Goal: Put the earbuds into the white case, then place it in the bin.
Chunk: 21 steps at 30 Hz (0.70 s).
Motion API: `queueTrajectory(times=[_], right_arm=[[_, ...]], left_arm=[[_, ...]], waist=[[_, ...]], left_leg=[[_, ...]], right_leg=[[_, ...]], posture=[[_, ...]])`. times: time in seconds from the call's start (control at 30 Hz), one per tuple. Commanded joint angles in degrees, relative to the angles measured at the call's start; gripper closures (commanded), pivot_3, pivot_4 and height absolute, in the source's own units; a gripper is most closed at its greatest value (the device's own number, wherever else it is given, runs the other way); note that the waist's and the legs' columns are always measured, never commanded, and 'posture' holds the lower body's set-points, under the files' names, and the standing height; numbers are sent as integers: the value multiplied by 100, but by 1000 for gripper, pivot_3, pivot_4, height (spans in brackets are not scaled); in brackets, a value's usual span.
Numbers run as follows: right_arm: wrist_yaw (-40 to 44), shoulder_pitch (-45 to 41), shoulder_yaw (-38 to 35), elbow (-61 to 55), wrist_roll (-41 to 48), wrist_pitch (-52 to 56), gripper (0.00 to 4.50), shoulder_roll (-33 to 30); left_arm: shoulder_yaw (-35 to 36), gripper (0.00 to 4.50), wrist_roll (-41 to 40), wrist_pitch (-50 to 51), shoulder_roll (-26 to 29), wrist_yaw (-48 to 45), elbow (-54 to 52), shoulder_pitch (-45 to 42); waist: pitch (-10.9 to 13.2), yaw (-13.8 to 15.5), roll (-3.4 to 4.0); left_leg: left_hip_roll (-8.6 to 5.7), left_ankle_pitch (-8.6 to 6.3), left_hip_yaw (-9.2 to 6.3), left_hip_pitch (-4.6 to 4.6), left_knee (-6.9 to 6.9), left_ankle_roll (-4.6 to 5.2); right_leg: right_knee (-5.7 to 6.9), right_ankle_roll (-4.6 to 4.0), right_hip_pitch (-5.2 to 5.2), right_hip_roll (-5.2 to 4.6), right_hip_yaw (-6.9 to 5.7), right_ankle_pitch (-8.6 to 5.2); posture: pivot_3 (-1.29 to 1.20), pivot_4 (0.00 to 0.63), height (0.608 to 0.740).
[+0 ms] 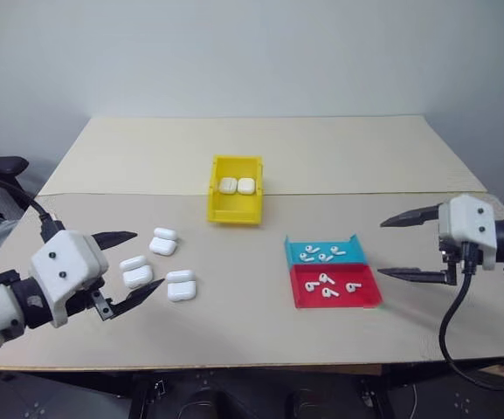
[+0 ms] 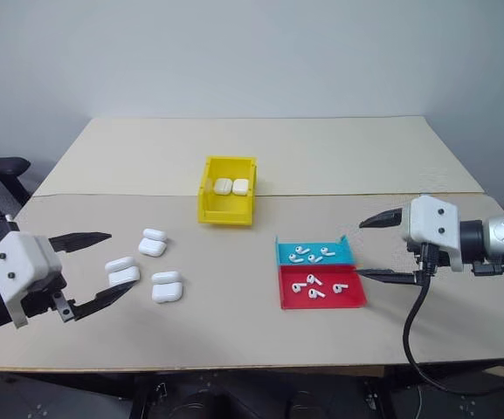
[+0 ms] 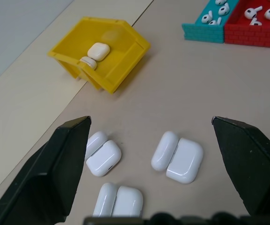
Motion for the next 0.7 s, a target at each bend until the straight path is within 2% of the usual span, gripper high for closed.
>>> queueTrajectory(times=[0.03, 0.17, 0.23, 0.4, 0.53, 0.7], right_arm=[[35, -21, -165, -64, 30, -133, 11, -121], [44, 32, -209, -85, 38, -164, 11, -143], [32, 44, -196, -81, 30, -168, 11, -145], [58, -24, -129, 7, 17, -212, 11, -140], [94, -222, 21, 213, -50, -302, 11, -92], [175, -359, 125, 279, -44, -243, 11, -126]], left_arm=[[187, 0, -99, 118, 90, 70, -106, -1], [165, 0, -209, 466, 22, 484, -215, -153], [117, 0, -11, 420, -2, 640, -363, -72], [-142, 0, 696, 1109, 146, 1440, -963, 220], [-248, 0, 241, 2789, 127, 2293, -1417, -206], [-423, 0, -716, 5488, 452, 3148, -1437, -1379]], waist=[[0, -10, 1], [-1, -9, 1], [-1, -6, 1], [-1, -12, 1], [-1, -8, 1], [1, 13, -2]], left_leg=[[1, 0, 0, 0, 0, 0], [1, 0, -1, -1, -2, 0], [0, 0, -1, -2, -1, 0], [0, 0, -1, -1, -2, 0], [0, 1, -4, 2, -1, -1], [0, 1, -28, 17, -2, -2]], right_leg=[[0, 0, 0, 1, 0, 0], [-3, 0, 1, 1, 0, 0], [-4, 0, 1, 1, 1, 0], [-4, -1, 1, 1, 1, 0], [-1, -1, 3, 1, 2, 0], [3, -1, 16, 3, 4, -1]], posture=[[0, 150, 740], [0, 150, 740], [0, 150, 740], [0, 150, 740], [0, 150, 740], [0, 150, 740]])
